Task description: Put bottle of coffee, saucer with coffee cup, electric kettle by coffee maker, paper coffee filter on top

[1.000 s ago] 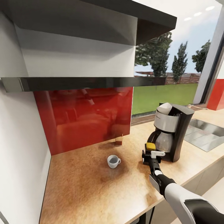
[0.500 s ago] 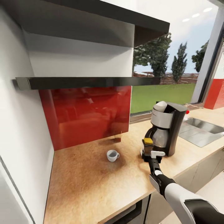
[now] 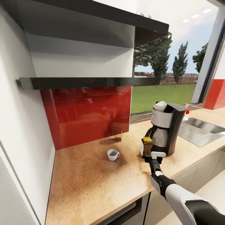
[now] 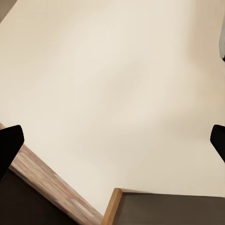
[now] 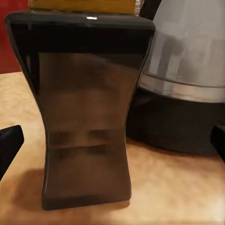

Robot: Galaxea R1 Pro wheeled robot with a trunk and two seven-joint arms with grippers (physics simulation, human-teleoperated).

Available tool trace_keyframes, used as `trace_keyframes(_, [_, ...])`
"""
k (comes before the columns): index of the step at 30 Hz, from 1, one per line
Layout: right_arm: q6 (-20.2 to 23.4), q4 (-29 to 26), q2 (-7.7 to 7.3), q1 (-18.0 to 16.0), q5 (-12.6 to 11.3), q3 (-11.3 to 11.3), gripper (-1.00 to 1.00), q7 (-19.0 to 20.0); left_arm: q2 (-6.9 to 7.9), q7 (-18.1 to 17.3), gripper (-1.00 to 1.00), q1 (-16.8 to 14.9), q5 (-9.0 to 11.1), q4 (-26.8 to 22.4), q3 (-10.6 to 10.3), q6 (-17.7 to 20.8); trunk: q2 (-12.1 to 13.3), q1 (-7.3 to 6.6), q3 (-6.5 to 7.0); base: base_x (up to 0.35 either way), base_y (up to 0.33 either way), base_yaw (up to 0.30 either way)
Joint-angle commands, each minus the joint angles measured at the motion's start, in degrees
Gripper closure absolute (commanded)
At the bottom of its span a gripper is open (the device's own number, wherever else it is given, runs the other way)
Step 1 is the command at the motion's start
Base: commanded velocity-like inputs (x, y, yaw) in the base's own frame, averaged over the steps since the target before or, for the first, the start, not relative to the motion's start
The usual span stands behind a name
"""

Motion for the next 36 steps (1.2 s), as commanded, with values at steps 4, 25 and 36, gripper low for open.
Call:
trace_keyframes(4, [-0.11, 0.05, -0.01, -0.05, -0.05, 0.32, -1.0, -0.32, -0.01, 0.1, -1.0, 0.0, 0.08, -0.1, -0.4, 0.28, -0.06, 0.01, -0.07, -0.057, 0.0, 0.0])
trace_keyframes(25, [-0.11, 0.05, 0.13, -0.04, -0.06, 0.37, -1.0, -0.15, -0.09, 0.1, -1.0, 0.0, 0.07, -0.12, -0.36, 0.28, -0.06, 0.01, -0.07, -0.259, -0.18, 0.0])
trace_keyframes(36, [-0.12, 4.98, -0.14, 0.23, -0.1, 0.25, -1.0, -0.47, -2.23, 0.07, -1.0, -0.04, -0.43, -1.0, -0.92, -0.14, -0.06, 0.01, -0.07, -0.238, -0.171, -0.229])
